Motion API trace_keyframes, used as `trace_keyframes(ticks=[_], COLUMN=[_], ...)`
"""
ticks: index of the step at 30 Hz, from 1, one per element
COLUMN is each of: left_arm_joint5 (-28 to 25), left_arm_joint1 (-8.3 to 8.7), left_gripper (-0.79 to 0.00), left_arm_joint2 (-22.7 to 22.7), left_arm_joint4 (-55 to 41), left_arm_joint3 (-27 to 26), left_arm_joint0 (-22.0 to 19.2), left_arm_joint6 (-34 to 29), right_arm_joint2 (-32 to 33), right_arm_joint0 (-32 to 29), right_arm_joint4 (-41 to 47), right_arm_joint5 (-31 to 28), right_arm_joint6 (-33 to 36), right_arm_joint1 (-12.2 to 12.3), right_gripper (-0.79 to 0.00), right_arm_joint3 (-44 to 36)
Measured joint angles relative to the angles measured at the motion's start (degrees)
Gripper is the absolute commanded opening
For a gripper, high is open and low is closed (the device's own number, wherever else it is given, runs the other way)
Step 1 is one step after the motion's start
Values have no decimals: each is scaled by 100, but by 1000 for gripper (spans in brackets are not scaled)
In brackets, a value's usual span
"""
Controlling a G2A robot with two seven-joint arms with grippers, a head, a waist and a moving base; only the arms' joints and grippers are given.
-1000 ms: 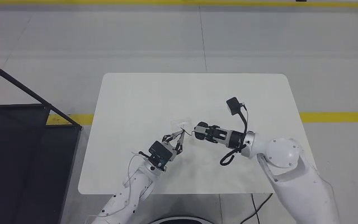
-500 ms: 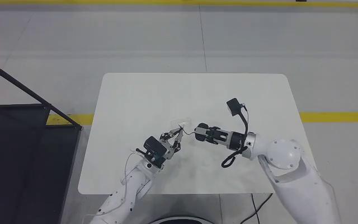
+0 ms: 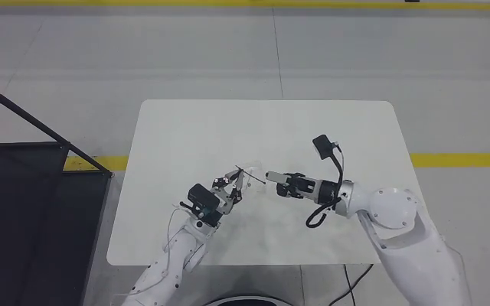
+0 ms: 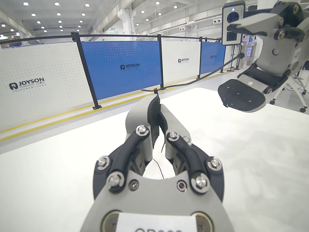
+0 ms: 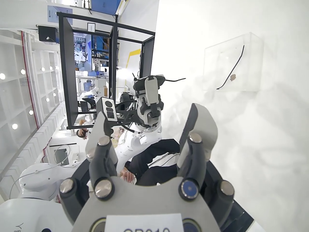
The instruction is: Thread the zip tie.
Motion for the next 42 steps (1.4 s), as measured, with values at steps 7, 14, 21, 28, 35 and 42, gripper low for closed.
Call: trace_keyframes(ticks=[7,14,21,28,35,42], left_arm_joint5=[320,486,494,493,469,439], left_arm_joint1=[-24,-62,-78,-91,-103,-111], left_gripper=[-785,-785,-785,-785,-785,-785], left_arm_joint2=[58,154,159,161,157,176], left_arm_joint4=[259,341,357,382,388,455], left_arm_joint3=[42,110,141,156,167,178], left_arm_joint0=[-2,-35,-56,-67,-68,-67], left_arm_joint6=[18,39,32,24,27,27], right_arm_joint2=[-49,-382,-521,-554,-566,-574], right_arm_joint0=[9,136,260,306,314,324], right_arm_joint4=[185,-40,-40,-77,-97,-97], right_arm_joint5=[-13,146,222,259,281,279], right_arm_joint6=[-33,-311,-366,-323,-310,-270], right_arm_joint1=[-12,-61,-92,-95,-96,-96], right_gripper=[-179,-462,-616,-637,-785,-785], right_arm_joint3=[30,24,115,137,139,146])
